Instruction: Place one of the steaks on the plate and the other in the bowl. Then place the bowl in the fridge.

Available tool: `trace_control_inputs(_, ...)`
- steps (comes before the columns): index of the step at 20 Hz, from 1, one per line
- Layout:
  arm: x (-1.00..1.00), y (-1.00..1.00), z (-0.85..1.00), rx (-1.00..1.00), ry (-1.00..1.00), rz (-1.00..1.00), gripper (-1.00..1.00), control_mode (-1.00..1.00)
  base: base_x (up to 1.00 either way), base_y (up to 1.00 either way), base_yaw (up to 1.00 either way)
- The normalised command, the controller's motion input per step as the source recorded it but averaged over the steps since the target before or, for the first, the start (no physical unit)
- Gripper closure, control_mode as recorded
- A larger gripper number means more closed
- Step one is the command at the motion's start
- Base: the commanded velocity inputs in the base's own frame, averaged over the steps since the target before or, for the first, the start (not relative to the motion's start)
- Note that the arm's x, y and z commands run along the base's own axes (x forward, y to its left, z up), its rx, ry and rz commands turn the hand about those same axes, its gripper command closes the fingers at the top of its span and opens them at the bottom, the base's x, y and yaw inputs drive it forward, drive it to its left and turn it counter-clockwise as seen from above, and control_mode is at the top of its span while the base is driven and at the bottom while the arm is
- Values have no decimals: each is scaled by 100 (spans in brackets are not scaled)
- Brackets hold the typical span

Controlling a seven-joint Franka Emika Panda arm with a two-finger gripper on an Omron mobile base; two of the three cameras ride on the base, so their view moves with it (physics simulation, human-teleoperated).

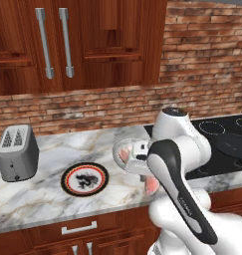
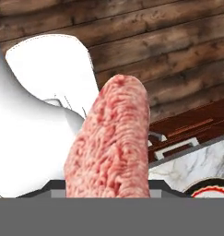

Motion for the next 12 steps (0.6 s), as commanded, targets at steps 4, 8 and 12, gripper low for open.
trace_control_inputs(4, 0, 98, 11, -8, 0, 4, 100, -100, 0, 0, 0)
trace_control_inputs(8, 9, 91, 0, -4, -6, 8, 100, -100, 0, 0, 0)
trace_control_inputs(12, 42, 59, 0, -9, -14, 8, 100, -100, 0, 0, 0)
